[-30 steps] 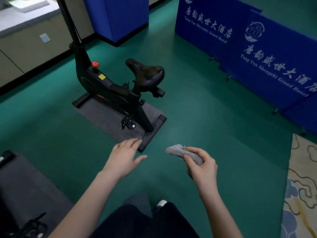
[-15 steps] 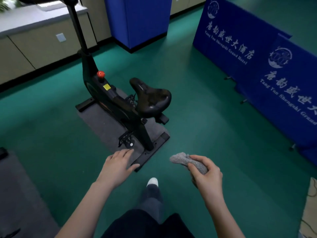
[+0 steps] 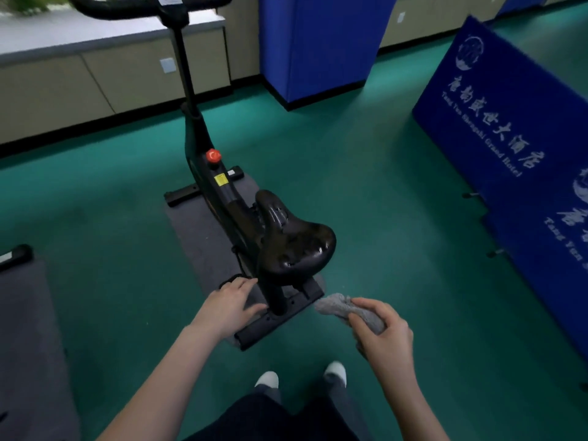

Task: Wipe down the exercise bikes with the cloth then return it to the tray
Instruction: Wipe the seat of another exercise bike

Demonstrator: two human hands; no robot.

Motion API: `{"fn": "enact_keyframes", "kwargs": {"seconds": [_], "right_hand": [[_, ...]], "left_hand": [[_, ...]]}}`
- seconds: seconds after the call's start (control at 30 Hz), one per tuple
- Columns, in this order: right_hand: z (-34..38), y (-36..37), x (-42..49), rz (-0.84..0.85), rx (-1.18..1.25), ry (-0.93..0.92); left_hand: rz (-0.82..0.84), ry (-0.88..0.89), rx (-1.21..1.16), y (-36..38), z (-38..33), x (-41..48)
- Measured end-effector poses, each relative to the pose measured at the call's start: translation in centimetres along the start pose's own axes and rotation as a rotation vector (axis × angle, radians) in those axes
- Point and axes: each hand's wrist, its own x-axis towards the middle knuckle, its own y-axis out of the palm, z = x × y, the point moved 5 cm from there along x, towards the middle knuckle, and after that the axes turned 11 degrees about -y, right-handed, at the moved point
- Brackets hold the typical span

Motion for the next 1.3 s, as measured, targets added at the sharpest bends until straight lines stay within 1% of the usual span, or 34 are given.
{"fn": "enact_keyframes", "kwargs": {"seconds": [0.1, 0.2, 0.4, 0.6, 0.73, 0.83, 0.93, 1.0, 1.13, 1.23, 1.3], "right_hand": [[-0.2, 0.6, 3.9, 0.091, 0.011, -0.026], [-0.4, 1.1, 7.6, 0.218, 0.048, -0.064], [-1.2, 0.2, 15.7, 0.484, 0.071, -0.105], [-2.7, -0.4, 22.2, 0.620, 0.028, -0.148], [-3.4, 0.7, 24.0, 0.678, 0.036, -0.165], [-2.8, 2.2, 24.7, 0.696, 0.037, -0.206], [-0.7, 5.0, 25.4, 0.683, 0.045, -0.328], [1.0, 7.8, 26.1, 0.661, 0.046, -0.431], [3.6, 14.9, 27.2, 0.645, 0.058, -0.566], [3.7, 19.5, 27.4, 0.677, 0.001, -0.649], [3.0, 21.5, 26.9, 0.720, -0.088, -0.780]], "left_hand": [[0.008, -0.095, -0.061, 0.0, 0.0, 0.8], [0.000, -0.207, -0.125, 0.1, -0.5, 1.3], [-0.069, -0.391, -0.217, 0.5, -4.2, 2.0], [-0.209, -0.513, -0.185, 0.9, -7.6, 2.5], [-0.248, -0.563, -0.217, 1.1, -8.0, 3.0], [-0.258, -0.566, -0.259, 1.0, -7.4, 4.0], [-0.237, -0.541, -0.324, 1.2, -6.6, 5.4], [-0.212, -0.516, -0.374, 1.4, -6.1, 6.2], [-0.202, -0.466, -0.464, 2.3, -5.3, 7.2], [-0.248, -0.445, -0.554, 3.0, -4.7, 7.5], [-0.278, -0.426, -0.625, 3.3, -4.3, 7.6]]}}
